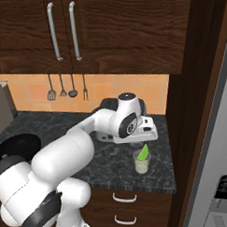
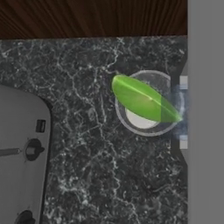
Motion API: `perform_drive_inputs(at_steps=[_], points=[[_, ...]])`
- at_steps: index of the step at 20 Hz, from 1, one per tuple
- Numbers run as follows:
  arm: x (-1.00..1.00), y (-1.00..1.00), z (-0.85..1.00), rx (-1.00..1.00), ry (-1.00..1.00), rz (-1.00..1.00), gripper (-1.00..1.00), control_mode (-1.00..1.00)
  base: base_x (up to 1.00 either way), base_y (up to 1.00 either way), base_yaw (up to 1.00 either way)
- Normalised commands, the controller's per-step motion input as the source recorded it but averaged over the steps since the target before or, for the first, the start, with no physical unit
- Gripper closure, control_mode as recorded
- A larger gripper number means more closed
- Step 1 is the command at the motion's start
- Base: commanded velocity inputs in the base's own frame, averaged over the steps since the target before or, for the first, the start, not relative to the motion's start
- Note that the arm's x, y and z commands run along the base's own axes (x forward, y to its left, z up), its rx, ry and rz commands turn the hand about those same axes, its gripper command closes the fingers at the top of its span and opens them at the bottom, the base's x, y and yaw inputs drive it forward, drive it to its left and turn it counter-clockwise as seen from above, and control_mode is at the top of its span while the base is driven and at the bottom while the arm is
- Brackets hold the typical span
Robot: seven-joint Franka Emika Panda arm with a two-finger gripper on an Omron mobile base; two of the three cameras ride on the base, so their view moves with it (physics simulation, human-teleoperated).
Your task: Grab a lemon wedge from the fridge and one ice cube from the ice bowl, and put them in the glass of lemonade.
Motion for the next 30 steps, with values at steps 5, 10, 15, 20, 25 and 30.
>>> perform_drive_inputs(at_steps=[5,10,15,20,25,30], points=[[0.03,0.00,-0.35,0.00,0.00,0.01,1.00,-1.00,0.00,0.00,0.00],[0.17,-0.01,-0.05,0.00,0.00,0.00,1.00,-1.00,0.00,0.00,0.00],[0.00,-0.18,-0.02,0.00,0.00,0.00,1.00,-1.00,0.00,0.00,0.00],[0.00,-0.05,-0.03,0.00,0.00,0.00,1.00,-1.00,0.00,0.00,0.00],[0.00,0.01,0.00,0.00,0.00,0.00,1.00,-1.00,0.00,0.00,0.00],[0.05,0.03,0.00,0.00,0.00,0.00,1.00,-1.00,0.00,0.00,0.00]])
